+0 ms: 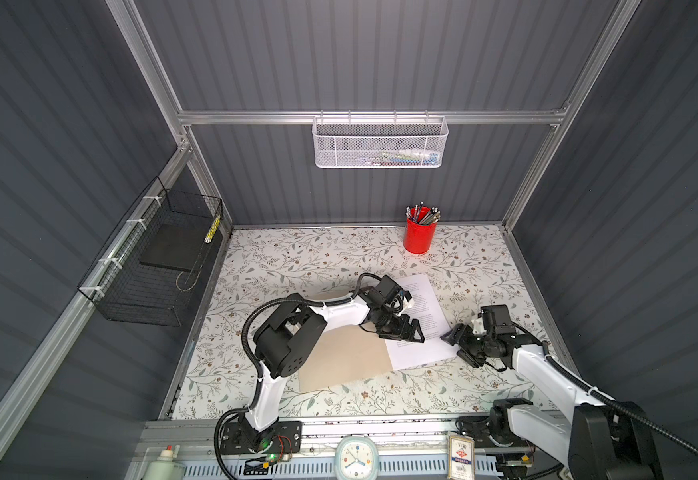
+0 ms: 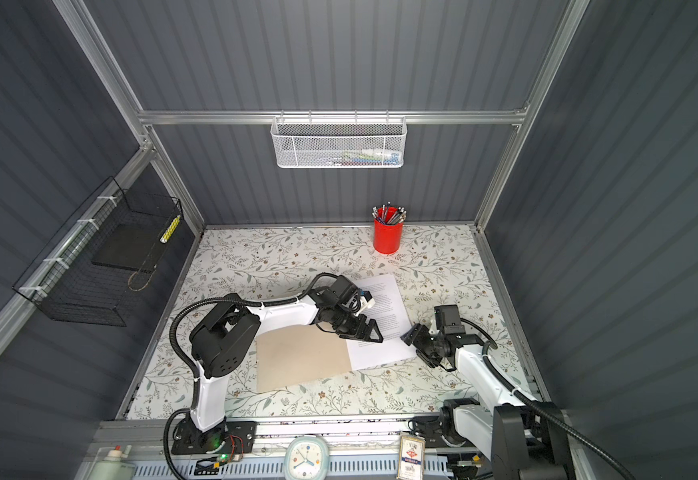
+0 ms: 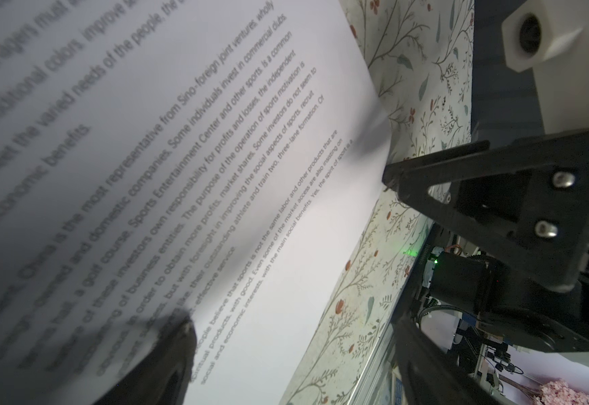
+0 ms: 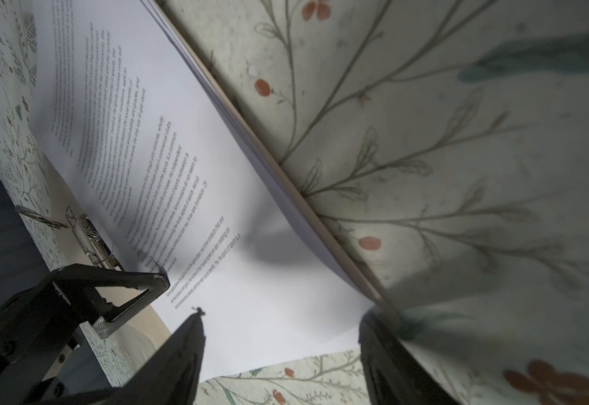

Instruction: Put the files into the folder

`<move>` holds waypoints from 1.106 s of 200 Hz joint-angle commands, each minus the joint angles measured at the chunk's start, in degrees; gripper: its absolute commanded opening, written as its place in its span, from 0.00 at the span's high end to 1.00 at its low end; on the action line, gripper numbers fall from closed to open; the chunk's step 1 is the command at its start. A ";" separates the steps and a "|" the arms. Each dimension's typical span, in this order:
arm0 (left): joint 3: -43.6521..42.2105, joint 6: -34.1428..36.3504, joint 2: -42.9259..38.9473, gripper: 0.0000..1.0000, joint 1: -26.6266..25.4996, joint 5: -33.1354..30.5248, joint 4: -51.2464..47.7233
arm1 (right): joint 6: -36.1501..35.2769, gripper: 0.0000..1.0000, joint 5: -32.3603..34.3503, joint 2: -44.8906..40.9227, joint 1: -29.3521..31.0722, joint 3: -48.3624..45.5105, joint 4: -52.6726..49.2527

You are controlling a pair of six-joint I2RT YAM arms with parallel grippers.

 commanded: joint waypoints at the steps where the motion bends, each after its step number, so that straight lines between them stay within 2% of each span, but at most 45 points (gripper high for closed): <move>1: -2.55 0.79 1.93 0.10 -0.21 -4.06 -5.25 | 0.80 0.29 -1.91 0.90 -0.10 -0.70 2.45; 48: -2.73 0.83 1.93 0.10 -0.24 -4.11 -5.26 | 1.30 0.28 -3.67 1.77 -0.14 -1.85 6.43; 83: -2.70 0.81 1.90 0.10 -0.18 -4.18 -5.39 | 2.51 0.29 -1.51 4.87 0.22 -1.91 5.26; 120: -2.70 0.60 2.10 0.10 -0.19 -4.62 -5.39 | 3.14 0.29 -0.25 2.50 0.83 -2.64 2.18; 156: -2.55 0.50 2.89 0.10 -0.18 -4.38 -5.34 | 2.54 0.28 1.76 -3.85 0.87 -3.33 -1.42; 221: -3.10 0.48 2.60 0.10 -0.17 -4.38 -4.99 | 2.26 0.29 0.06 -0.37 0.85 -2.92 1.82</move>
